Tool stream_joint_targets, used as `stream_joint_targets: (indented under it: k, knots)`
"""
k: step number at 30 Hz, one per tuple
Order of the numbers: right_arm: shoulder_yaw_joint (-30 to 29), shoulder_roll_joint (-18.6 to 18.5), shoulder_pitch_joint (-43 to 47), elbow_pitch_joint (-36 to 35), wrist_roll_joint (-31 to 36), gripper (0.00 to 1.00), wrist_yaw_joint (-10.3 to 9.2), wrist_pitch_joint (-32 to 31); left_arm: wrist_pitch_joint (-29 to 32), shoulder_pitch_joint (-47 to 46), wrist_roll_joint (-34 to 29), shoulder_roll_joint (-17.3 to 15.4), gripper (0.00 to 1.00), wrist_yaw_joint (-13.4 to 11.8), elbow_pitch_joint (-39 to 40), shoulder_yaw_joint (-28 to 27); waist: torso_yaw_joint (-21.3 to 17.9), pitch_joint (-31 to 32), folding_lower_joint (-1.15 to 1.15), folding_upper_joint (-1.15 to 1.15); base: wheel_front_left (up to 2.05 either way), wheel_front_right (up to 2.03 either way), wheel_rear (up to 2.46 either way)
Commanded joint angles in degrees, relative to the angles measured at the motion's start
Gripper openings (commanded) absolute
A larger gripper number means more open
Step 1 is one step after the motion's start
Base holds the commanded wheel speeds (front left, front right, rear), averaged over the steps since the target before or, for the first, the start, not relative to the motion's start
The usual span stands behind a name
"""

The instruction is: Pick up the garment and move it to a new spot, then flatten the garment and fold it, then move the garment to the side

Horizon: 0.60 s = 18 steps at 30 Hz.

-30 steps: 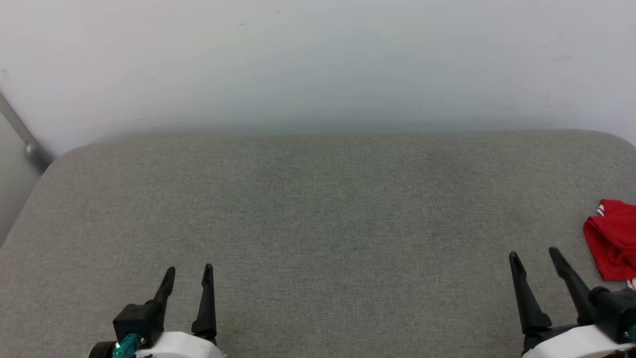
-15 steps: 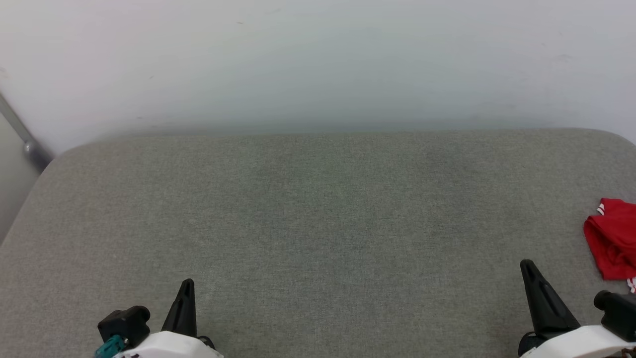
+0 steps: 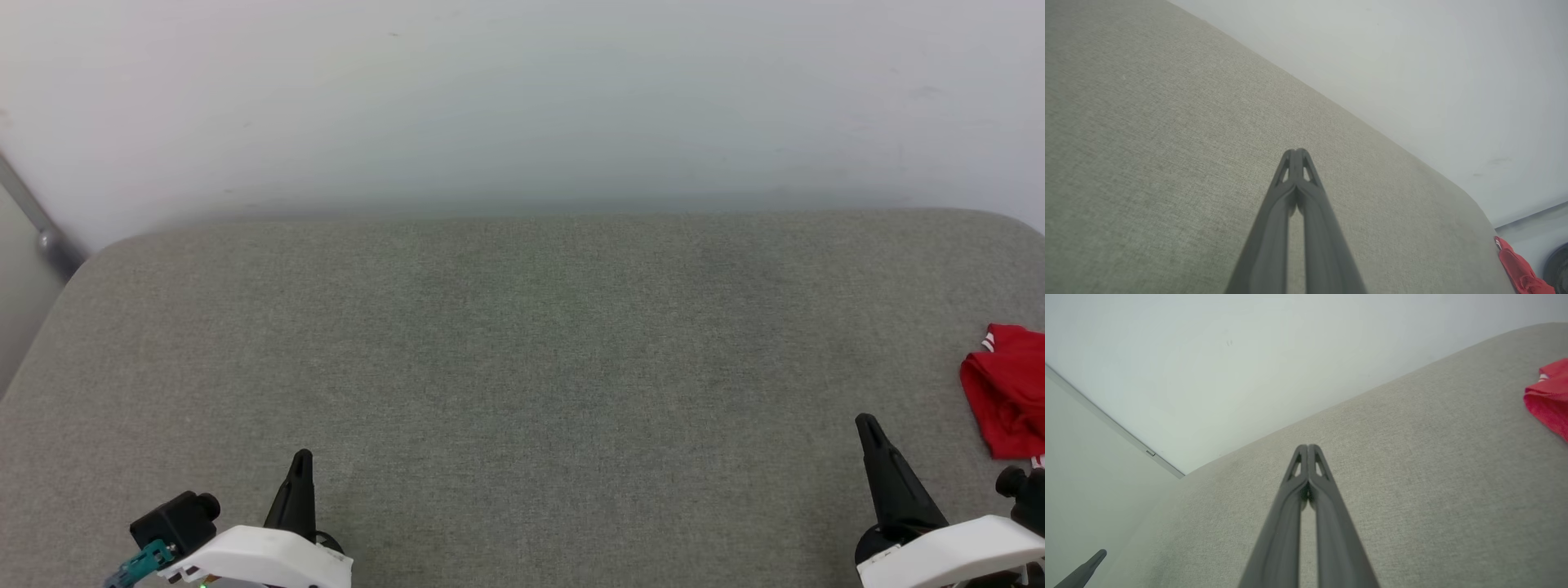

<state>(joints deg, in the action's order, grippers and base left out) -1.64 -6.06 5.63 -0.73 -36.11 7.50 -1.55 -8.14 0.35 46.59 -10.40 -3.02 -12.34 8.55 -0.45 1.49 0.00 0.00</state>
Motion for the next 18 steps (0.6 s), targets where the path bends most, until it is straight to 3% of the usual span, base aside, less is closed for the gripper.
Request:
stream_joint_targets:
  k: [1,18]
  knots:
    - [-0.21,-0.03,-1.79,-0.22,-1.96,0.00,0.00,-0.03,0.45,-1.83,1.53,-0.02,0.00,0.51,0.63,-0.80,0.01,-0.02,0.00,0.00,0.00,0.00,0.00]
    - [-0.76,0.32,-4.34,3.40,-15.84,0.00,0.00,-0.77,3.91,-3.07,12.50,1.76,0.00,3.01,0.15,-4.28,0.08,-0.31,0.00,0.00,0.00,0.00,0.00]
